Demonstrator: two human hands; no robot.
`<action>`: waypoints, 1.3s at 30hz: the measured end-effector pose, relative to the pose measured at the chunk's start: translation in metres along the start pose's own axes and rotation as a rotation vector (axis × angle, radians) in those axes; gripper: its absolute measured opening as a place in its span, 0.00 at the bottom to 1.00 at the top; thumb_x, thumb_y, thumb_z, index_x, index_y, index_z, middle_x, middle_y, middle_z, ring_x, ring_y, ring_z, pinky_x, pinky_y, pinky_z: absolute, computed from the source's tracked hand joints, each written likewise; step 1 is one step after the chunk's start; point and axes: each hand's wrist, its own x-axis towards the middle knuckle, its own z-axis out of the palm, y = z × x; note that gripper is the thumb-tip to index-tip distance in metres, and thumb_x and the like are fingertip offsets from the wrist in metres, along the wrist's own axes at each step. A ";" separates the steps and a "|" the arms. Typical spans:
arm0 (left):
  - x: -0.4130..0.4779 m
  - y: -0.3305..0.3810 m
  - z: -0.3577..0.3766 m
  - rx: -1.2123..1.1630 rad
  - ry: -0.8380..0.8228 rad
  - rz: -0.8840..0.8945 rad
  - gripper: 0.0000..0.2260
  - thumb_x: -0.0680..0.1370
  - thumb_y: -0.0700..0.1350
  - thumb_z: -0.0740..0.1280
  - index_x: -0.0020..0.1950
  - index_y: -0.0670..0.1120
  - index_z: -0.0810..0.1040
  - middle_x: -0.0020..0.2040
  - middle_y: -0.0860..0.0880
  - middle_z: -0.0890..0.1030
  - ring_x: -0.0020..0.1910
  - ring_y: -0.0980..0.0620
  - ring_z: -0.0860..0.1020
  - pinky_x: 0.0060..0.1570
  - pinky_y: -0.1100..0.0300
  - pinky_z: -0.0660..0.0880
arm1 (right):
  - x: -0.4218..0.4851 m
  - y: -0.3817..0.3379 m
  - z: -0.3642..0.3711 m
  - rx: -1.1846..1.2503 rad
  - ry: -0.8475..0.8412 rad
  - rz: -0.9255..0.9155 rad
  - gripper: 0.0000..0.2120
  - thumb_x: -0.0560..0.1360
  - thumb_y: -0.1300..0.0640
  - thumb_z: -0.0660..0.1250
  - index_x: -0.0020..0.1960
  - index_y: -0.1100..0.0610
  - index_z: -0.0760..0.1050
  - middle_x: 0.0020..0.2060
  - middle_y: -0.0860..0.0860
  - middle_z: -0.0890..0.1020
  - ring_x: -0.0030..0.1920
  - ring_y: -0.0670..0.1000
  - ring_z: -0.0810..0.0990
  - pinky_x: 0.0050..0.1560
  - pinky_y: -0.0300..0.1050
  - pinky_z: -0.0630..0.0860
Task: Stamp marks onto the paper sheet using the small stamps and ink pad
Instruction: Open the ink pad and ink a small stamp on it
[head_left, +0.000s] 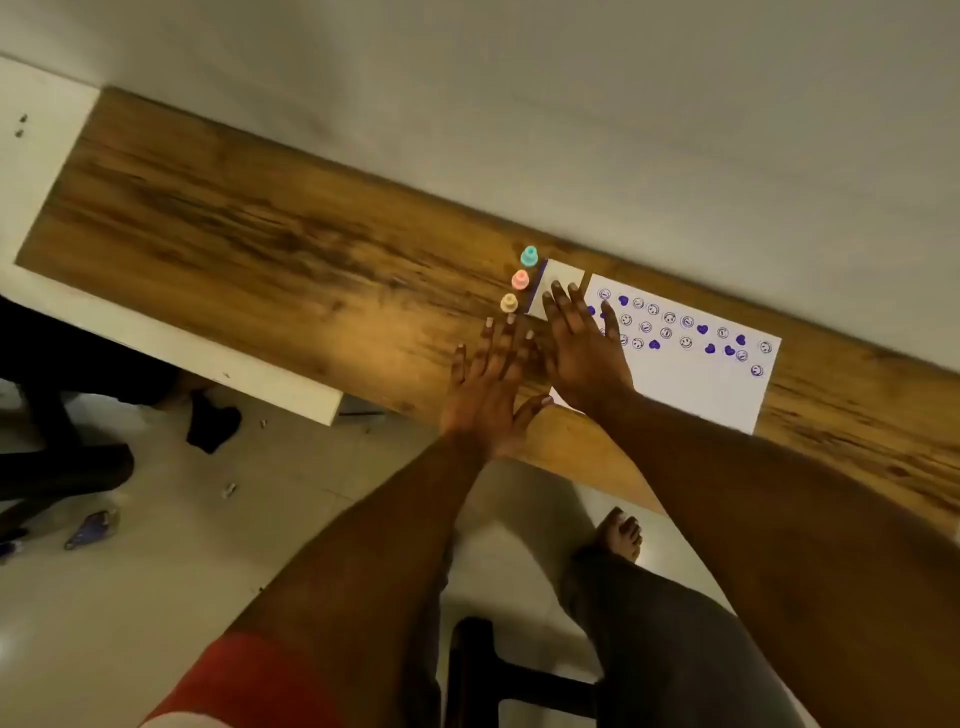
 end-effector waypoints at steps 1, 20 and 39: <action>0.000 -0.002 0.006 0.011 -0.025 -0.011 0.38 0.82 0.72 0.41 0.86 0.52 0.41 0.86 0.48 0.37 0.84 0.46 0.35 0.80 0.40 0.39 | 0.004 0.001 0.006 -0.019 0.011 0.015 0.31 0.86 0.41 0.47 0.84 0.56 0.51 0.83 0.53 0.51 0.83 0.54 0.47 0.79 0.63 0.45; -0.017 -0.025 0.078 -0.215 0.242 -0.088 0.42 0.82 0.70 0.58 0.85 0.43 0.56 0.85 0.44 0.58 0.84 0.47 0.56 0.83 0.50 0.50 | 0.013 -0.017 0.040 -0.040 0.199 0.111 0.23 0.83 0.60 0.59 0.77 0.53 0.69 0.76 0.54 0.71 0.76 0.58 0.66 0.75 0.63 0.58; -0.057 -0.027 0.068 -0.326 0.268 -0.255 0.41 0.78 0.65 0.69 0.83 0.44 0.61 0.84 0.44 0.61 0.84 0.47 0.56 0.82 0.49 0.55 | -0.057 -0.081 0.050 -0.188 0.039 -0.049 0.26 0.77 0.53 0.74 0.73 0.51 0.73 0.69 0.54 0.76 0.70 0.58 0.74 0.71 0.56 0.69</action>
